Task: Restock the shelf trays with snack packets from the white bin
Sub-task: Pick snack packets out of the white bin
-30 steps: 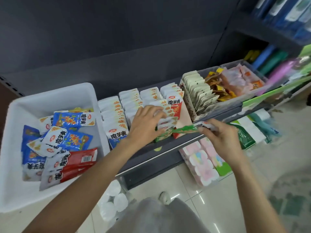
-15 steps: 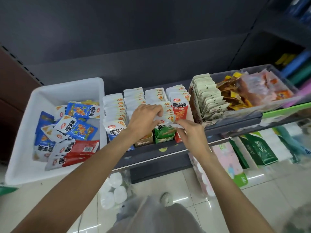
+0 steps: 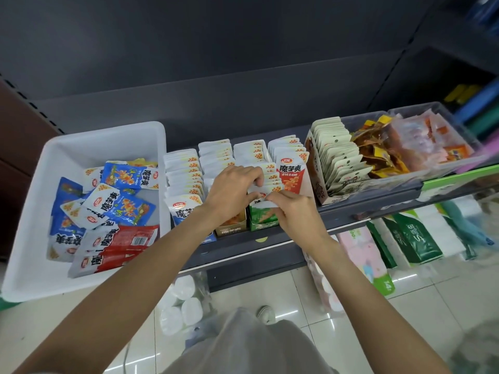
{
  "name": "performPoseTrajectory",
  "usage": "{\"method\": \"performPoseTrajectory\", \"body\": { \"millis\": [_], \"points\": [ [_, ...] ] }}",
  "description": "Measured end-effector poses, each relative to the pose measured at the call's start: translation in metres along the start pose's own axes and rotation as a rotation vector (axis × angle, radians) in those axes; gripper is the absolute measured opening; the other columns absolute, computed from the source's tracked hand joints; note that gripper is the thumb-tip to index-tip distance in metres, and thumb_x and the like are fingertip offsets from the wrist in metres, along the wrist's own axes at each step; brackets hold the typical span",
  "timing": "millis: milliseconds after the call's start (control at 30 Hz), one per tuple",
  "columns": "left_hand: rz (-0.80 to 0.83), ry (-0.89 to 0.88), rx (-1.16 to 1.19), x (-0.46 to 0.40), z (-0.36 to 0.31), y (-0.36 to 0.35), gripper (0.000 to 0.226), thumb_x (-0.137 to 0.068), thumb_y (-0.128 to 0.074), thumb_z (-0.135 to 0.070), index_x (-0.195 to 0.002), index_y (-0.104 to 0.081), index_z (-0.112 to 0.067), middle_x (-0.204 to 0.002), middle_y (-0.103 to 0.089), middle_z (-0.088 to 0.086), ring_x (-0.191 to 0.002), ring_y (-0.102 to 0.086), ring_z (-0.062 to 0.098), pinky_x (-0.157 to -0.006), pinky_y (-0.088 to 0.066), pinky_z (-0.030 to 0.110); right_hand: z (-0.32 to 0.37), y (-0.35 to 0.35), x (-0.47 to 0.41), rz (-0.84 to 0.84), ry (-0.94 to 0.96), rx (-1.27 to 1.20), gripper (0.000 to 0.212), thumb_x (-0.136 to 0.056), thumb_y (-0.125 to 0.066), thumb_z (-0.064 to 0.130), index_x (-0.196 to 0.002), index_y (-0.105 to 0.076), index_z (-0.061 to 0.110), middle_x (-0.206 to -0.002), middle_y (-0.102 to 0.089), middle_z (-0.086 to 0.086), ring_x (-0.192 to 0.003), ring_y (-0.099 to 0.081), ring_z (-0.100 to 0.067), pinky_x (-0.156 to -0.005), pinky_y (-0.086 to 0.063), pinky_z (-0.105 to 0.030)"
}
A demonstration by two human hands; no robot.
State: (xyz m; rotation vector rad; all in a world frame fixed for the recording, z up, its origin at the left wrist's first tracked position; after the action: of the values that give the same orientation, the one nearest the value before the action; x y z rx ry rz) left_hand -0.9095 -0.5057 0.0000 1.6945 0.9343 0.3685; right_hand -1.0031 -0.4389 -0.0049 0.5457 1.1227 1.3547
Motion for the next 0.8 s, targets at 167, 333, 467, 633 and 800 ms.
{"method": "performPoseTrajectory", "body": {
  "millis": [167,333,467,633,800],
  "points": [
    [-0.001,-0.008,0.013,0.000,0.002,-0.002,0.023,-0.076,-0.075,-0.018,-0.089,-0.056,-0.015,-0.085,-0.064,-0.003,-0.078,-0.057,0.020,-0.081,-0.036,0.027,0.006,-0.005,0.001,0.015,0.028,0.021,0.034,-0.070,-0.069,-0.010,-0.098,-0.068,0.007,-0.079,-0.069,-0.014,-0.066,-0.066,-0.034,-0.050,-0.055,-0.035],
    [0.006,-0.004,0.030,-0.002,0.004,-0.002,0.023,-0.078,-0.074,-0.020,-0.091,-0.055,-0.016,-0.089,-0.065,-0.003,-0.082,-0.058,0.020,-0.084,-0.038,0.029,-0.006,-0.012,0.002,0.009,-0.019,0.000,0.027,-0.077,-0.067,-0.004,-0.101,-0.066,0.008,-0.088,-0.070,-0.012,-0.078,-0.068,-0.032,-0.061,-0.056,-0.034],
    [0.014,-0.008,0.035,-0.002,0.006,-0.002,0.022,-0.079,-0.073,-0.022,-0.092,-0.055,-0.017,-0.093,-0.065,-0.004,-0.085,-0.058,0.019,-0.085,-0.035,0.026,0.002,-0.015,0.010,0.027,0.043,0.001,0.030,-0.069,-0.066,-0.013,-0.093,-0.067,0.004,-0.086,-0.068,-0.011,-0.073,-0.067,-0.031,-0.060,-0.055,-0.030],
    [0.020,-0.016,0.054,0.000,0.006,-0.001,0.022,-0.080,-0.072,-0.022,-0.092,-0.055,-0.017,-0.093,-0.065,-0.004,-0.086,-0.057,0.018,-0.083,-0.032,0.024,0.015,-0.011,0.007,-0.034,0.165,-0.005,0.030,-0.068,-0.054,-0.013,-0.091,-0.067,0.002,-0.089,-0.067,-0.011,-0.076,-0.065,-0.029,-0.066,-0.056,-0.031],
    [0.042,-0.009,0.060,0.000,0.005,-0.001,0.021,-0.081,-0.071,-0.023,-0.095,-0.055,-0.017,-0.100,-0.065,-0.004,-0.091,-0.056,0.018,-0.087,-0.033,0.026,-0.015,-0.026,0.030,-0.063,-0.037,-0.077,0.032,-0.072,-0.066,-0.014,-0.097,-0.067,0.007,-0.095,-0.068,-0.007,-0.086,-0.066,-0.023,-0.076,-0.055,-0.029]
  ]
}}
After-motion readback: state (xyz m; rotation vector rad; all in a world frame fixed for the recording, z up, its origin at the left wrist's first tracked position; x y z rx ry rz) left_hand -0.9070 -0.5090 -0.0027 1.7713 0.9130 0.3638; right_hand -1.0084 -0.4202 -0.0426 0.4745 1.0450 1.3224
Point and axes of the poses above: each hand's wrist, its own x-axis away from the middle knuckle, its own y-axis out of the back of the hand, z = x × y, the point moved 8 cm from there along -x, towards the middle knuckle
